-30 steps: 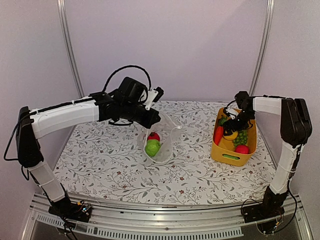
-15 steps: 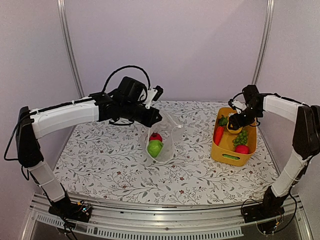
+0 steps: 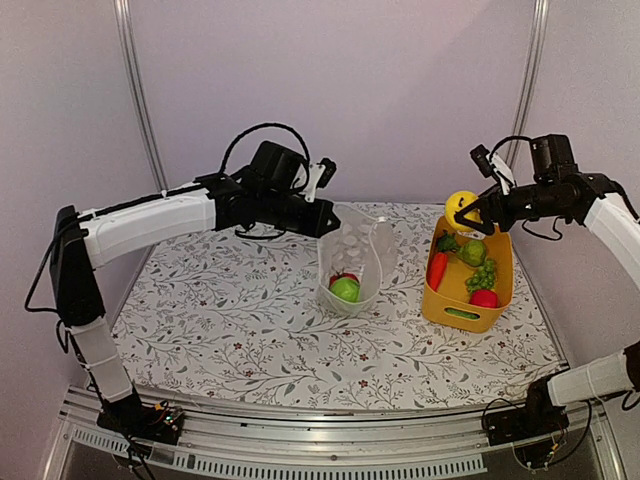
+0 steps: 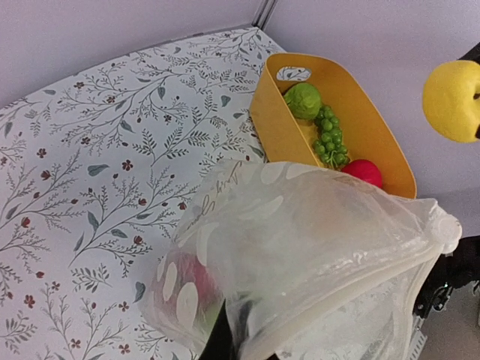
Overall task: Place the food in the zip-top bag and seal the zipper
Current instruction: Place the fake fruit in the zipper food storage bag.
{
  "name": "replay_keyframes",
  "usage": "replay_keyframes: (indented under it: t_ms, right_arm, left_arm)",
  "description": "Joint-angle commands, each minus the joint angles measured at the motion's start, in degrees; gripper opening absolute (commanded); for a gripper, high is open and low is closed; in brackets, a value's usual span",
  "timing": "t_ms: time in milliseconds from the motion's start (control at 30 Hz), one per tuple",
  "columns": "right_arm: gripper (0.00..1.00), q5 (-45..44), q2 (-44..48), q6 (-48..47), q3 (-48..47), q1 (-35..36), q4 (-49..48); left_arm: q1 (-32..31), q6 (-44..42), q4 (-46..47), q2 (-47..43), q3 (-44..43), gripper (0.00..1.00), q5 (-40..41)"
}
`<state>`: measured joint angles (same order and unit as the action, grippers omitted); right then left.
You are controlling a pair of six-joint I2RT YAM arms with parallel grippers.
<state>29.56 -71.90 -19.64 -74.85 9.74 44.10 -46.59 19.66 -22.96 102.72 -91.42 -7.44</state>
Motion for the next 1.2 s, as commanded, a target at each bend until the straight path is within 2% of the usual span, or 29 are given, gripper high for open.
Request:
replay_keyframes:
  t_ms: [0, 233, 467, 667, 933, 1167]
  right_arm:
    - [0.47, 10.1, 2.6, -1.4, -2.8, 5.5, 2.0]
    - [0.48, 9.1, 1.3, -2.2, -7.5, 17.7, 0.5]
    - [0.49, 6.8, -4.4, -1.6, -9.4, 24.4, -2.9]
    - [0.49, 0.0, -8.0, -2.9, -9.5, 31.2, -4.7]
    - [0.52, -12.7, -11.4, -4.4, -6.5, 33.4, -10.1]
    - [0.55, -19.8, -14.4, -5.2, -5.4, 33.7, -13.1]
  left_arm:
    - [0.5, 4.5, 1.2, 3.3, -3.9, 0.0, -1.3]
    - [0.4, 8.2, 0.7, 7.0, -8.9, 0.0, -2.4]
    - [0.4, 10.0, 0.2, 8.8, -10.9, 0.0, -3.5]
    - [0.3, 11.3, 0.5, 8.8, -11.2, 0.0, -4.3]
    - [0.0, 12.4, 0.5, 8.5, -11.3, 0.01, -6.3]
    - [-0.4, 13.2, 0.8, 8.1, -10.9, 0.02, -8.2]
